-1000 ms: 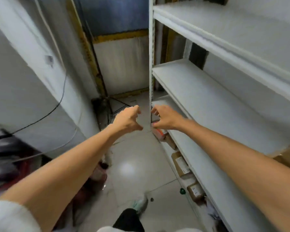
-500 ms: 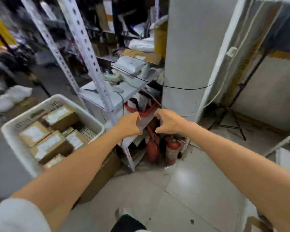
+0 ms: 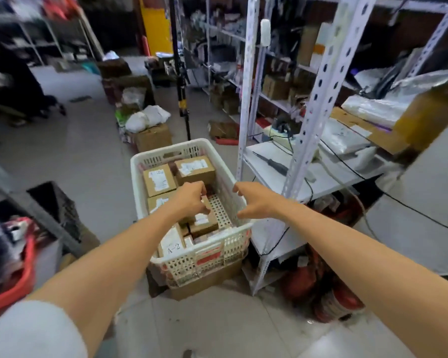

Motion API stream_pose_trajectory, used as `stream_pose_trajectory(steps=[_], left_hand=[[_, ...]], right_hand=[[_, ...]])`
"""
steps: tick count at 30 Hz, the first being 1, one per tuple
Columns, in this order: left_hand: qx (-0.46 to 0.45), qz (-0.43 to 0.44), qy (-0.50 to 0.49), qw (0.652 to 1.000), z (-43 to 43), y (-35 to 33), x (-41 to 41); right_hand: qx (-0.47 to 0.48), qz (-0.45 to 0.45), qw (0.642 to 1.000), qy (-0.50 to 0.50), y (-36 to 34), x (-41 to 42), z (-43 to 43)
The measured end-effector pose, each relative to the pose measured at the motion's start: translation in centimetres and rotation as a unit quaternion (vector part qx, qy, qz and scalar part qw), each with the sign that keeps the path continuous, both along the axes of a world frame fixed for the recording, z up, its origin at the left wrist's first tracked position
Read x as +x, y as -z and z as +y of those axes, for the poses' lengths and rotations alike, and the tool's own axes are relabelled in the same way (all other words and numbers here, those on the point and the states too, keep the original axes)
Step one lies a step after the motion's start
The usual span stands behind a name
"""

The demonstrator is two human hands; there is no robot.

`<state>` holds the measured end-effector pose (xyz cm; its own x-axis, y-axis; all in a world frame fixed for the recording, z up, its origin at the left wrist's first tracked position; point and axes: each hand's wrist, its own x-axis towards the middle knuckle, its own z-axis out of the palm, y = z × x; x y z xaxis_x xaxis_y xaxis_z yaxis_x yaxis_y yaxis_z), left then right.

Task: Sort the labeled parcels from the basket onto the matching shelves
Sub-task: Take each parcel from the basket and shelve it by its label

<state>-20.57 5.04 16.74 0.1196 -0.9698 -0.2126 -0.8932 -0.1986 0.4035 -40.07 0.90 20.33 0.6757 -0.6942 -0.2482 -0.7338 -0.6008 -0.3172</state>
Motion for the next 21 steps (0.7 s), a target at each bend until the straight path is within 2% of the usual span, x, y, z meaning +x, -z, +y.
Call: stream_pose_trajectory(steps=[6,10,14,18,21], left_hand=[[-0.001,0.021,-0.016,1.000,-3.6,1.4,4.8],[0.045,0.016,-0.033,0.998,-3.9,4.1,7.3],[0.058,0.050,-0.074,0.994,-5.1,6.6,10.2],[0.104,0.059,-0.121,0.985,-5.2,9.2,12.3],[0.146,0.066,-0.145,0.976,-5.1,11.4,13.8]], right_hand=[[0.003,-0.021,1.000,0.004,0.5,5.8,-5.2],[0.028,-0.001,1.000,-0.012,3.0,8.3,-7.1],[0.042,0.024,0.998,-0.032,5.3,11.2,-9.8],[0.088,0.044,0.994,-0.056,8.1,14.4,-12.4],[0.144,0.024,0.987,-0.072,10.2,16.8,-13.9]])
